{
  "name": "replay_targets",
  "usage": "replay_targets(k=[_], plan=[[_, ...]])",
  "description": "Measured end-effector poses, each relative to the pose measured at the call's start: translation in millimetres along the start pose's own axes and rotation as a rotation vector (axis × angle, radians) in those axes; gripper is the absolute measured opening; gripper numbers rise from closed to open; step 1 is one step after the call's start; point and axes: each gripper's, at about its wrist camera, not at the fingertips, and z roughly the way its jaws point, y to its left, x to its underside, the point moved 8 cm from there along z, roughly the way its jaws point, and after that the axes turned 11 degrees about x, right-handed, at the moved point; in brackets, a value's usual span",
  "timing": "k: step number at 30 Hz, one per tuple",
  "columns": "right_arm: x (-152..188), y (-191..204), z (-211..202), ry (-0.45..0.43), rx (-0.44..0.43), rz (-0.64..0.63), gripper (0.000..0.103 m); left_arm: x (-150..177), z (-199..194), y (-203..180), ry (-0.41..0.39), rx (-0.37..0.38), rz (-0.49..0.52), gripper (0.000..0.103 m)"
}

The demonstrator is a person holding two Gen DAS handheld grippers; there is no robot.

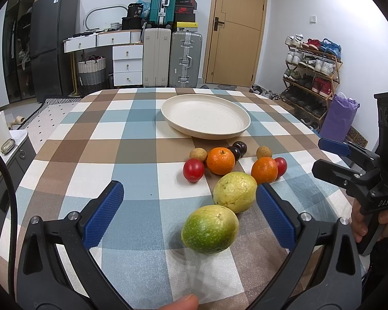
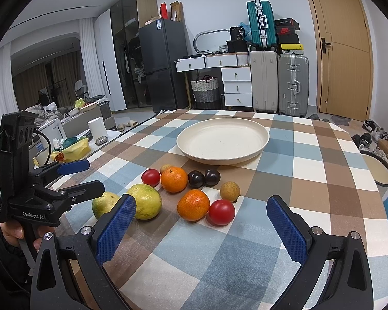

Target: Organize fruits

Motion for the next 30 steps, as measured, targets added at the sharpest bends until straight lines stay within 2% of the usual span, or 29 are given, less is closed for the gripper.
replay_targets(k=[30], plan=[[2.6,-7.4,6.5,0.014,0.009,0.007,0.103,1.3,-0.1,-0.6,0.003,0.000,0.000,0.102]])
